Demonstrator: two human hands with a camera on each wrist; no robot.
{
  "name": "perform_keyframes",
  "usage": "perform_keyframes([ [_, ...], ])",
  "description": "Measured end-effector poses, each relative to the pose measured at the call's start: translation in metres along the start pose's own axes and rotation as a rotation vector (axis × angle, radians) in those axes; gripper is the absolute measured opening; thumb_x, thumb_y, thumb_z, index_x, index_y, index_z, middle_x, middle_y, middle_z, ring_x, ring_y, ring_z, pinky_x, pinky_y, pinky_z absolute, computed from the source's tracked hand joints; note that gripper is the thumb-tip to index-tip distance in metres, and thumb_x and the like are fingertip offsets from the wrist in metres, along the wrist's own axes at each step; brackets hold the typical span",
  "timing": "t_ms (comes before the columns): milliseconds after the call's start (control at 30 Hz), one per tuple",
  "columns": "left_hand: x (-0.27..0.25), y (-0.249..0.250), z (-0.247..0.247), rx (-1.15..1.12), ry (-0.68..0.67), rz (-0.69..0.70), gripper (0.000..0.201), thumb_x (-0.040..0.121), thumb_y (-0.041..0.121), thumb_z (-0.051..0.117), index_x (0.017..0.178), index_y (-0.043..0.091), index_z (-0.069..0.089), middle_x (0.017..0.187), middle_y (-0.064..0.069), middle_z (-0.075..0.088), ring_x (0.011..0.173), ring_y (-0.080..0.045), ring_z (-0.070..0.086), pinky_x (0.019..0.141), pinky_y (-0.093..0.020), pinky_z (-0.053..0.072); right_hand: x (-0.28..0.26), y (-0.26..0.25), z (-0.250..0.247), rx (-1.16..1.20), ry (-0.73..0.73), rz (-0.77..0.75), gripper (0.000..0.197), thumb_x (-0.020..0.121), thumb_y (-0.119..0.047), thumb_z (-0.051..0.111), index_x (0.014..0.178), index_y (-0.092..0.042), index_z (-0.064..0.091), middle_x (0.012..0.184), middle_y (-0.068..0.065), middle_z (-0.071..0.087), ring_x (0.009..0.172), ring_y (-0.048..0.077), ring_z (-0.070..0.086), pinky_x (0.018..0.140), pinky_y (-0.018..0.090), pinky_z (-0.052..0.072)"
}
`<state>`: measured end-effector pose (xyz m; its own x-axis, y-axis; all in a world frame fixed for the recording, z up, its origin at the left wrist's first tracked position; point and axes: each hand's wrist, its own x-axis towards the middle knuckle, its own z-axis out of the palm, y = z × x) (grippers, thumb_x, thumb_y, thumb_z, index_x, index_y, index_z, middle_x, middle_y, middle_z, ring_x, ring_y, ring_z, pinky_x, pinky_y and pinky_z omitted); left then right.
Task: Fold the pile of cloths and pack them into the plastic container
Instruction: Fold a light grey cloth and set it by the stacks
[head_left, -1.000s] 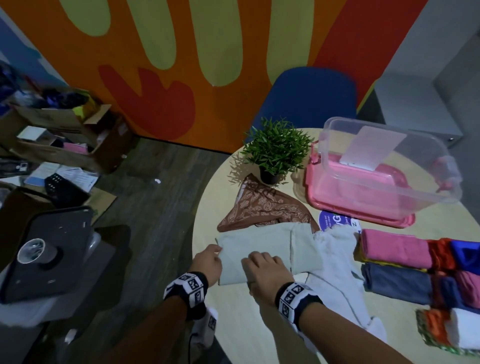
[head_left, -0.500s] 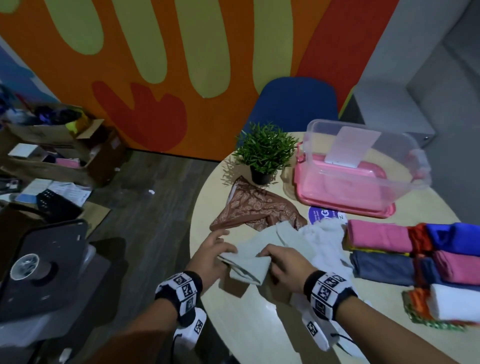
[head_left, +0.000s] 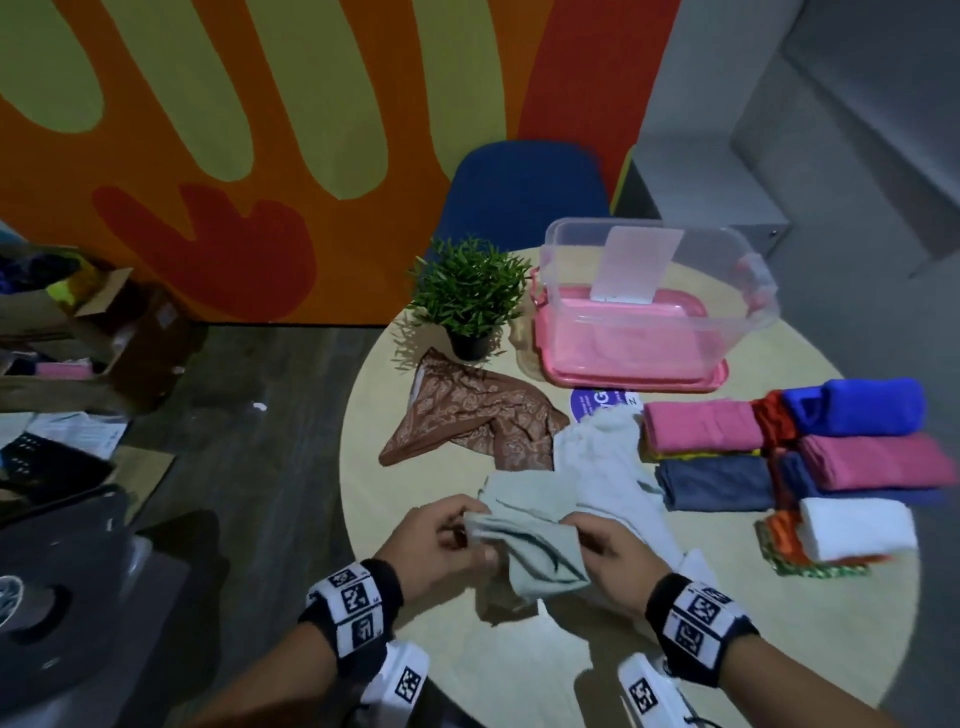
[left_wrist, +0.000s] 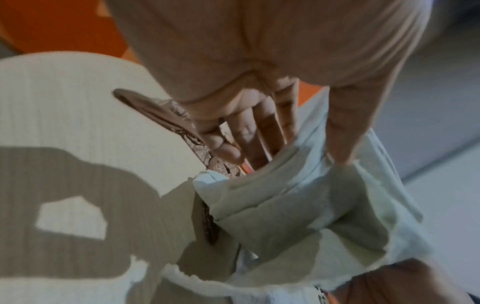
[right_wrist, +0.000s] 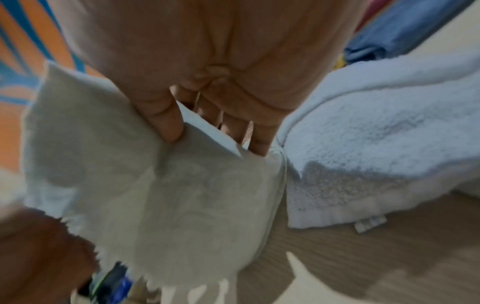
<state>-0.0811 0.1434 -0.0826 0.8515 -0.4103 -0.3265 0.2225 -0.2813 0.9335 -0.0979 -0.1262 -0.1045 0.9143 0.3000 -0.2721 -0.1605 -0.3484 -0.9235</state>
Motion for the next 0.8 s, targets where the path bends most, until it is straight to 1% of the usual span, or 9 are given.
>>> perform_keyframes([
  [100, 0.009, -0.004, 0.007, -0.080, -0.074, -0.149, 0.059, 0.071, 0.017, 0.086, 0.122, 0.034, 0.060, 0.118, 0.006, 0.069, 0.111, -0.013, 0.064, 0.087, -0.028, 0.055, -0.002, -0.006, -0.007, 0.040, -0.017, 0.064, 0.024, 0.075, -0.036, 0.071, 0.097, -0.029, 0.065, 0.097, 0.002, 0.072, 0.093, 0.024, 0.067, 0.080, 0.039, 0.053],
  [167, 0.016, -0.010, 0.013, -0.013, -0.067, -0.194, 0.047, 0.075, 0.018, 0.084, 0.117, 0.030, 0.065, 0.115, 0.005, 0.070, 0.109, -0.014, 0.064, 0.080, -0.023, 0.054, -0.001, -0.008, -0.008, 0.067, -0.034, 0.096, 0.026, 0.076, -0.029, 0.069, 0.101, -0.031, 0.062, 0.100, 0.000, 0.071, 0.092, 0.017, 0.064, 0.077, 0.033, 0.053],
  [267, 0.020, 0.000, 0.024, -0.105, 0.001, -0.186, 0.019, 0.085, 0.020, 0.075, 0.102, 0.012, 0.073, 0.100, -0.003, 0.075, 0.093, -0.016, 0.070, 0.070, -0.019, 0.053, 0.001, -0.012, -0.009, 0.178, -0.074, 0.194, 0.039, 0.088, 0.002, 0.057, 0.120, -0.020, 0.056, 0.111, 0.005, 0.068, 0.100, 0.019, 0.063, 0.072, 0.022, 0.053],
  [367, 0.023, 0.009, 0.029, -0.228, 0.065, -0.199, 0.017, 0.090, 0.016, 0.069, 0.104, 0.007, 0.071, 0.095, -0.007, 0.076, 0.086, -0.017, 0.072, 0.066, -0.024, 0.055, 0.007, -0.015, -0.014, 0.089, -0.147, 0.145, 0.057, 0.081, -0.018, 0.074, 0.130, -0.034, 0.050, 0.121, -0.008, 0.067, 0.114, 0.012, 0.062, 0.089, 0.029, 0.052],
  [467, 0.024, 0.011, 0.026, -0.304, 0.046, -0.213, 0.027, 0.089, 0.002, 0.065, 0.113, 0.013, 0.069, 0.103, -0.010, 0.074, 0.098, -0.027, 0.070, 0.075, -0.032, 0.056, 0.017, -0.027, -0.019, -0.041, -0.100, 0.059, 0.033, 0.086, -0.034, 0.074, 0.115, -0.037, 0.060, 0.110, -0.016, 0.069, 0.108, 0.004, 0.063, 0.094, 0.030, 0.049],
  [567, 0.021, 0.008, 0.017, -0.327, 0.015, -0.195, 0.046, 0.078, 0.004, 0.067, 0.121, 0.020, 0.065, 0.111, -0.008, 0.072, 0.107, -0.029, 0.067, 0.081, -0.036, 0.056, 0.028, -0.037, -0.018, -0.025, -0.051, -0.021, 0.022, 0.094, -0.019, 0.067, 0.109, -0.034, 0.068, 0.108, -0.016, 0.072, 0.107, 0.000, 0.063, 0.095, 0.023, 0.048],
  [667, 0.020, 0.015, 0.009, -0.371, -0.006, -0.115, 0.059, 0.075, 0.014, 0.079, 0.129, 0.023, 0.058, 0.122, -0.007, 0.068, 0.116, -0.029, 0.063, 0.096, -0.047, 0.052, 0.038, -0.044, -0.016, -0.057, -0.012, -0.042, 0.024, 0.095, -0.016, 0.065, 0.113, -0.029, 0.072, 0.111, -0.011, 0.073, 0.111, 0.008, 0.064, 0.103, 0.040, 0.049],
  [733, 0.023, 0.033, 0.001, -0.378, 0.094, -0.009, 0.049, 0.080, 0.007, 0.078, 0.125, 0.013, 0.060, 0.118, -0.009, 0.070, 0.112, -0.030, 0.065, 0.093, -0.042, 0.054, 0.050, -0.063, -0.016, -0.098, 0.016, -0.101, 0.025, 0.095, -0.014, 0.064, 0.116, -0.026, 0.071, 0.111, -0.009, 0.072, 0.110, 0.009, 0.064, 0.101, 0.043, 0.050],
  [800, 0.028, 0.061, -0.014, -0.331, 0.260, 0.097, 0.035, 0.082, -0.002, 0.072, 0.113, 0.013, 0.066, 0.107, -0.005, 0.074, 0.104, -0.027, 0.068, 0.083, -0.033, 0.056, 0.063, -0.094, -0.018, -0.119, 0.051, -0.207, 0.027, 0.093, -0.011, 0.064, 0.113, -0.029, 0.069, 0.110, -0.011, 0.070, 0.109, 0.009, 0.063, 0.098, 0.037, 0.050],
])
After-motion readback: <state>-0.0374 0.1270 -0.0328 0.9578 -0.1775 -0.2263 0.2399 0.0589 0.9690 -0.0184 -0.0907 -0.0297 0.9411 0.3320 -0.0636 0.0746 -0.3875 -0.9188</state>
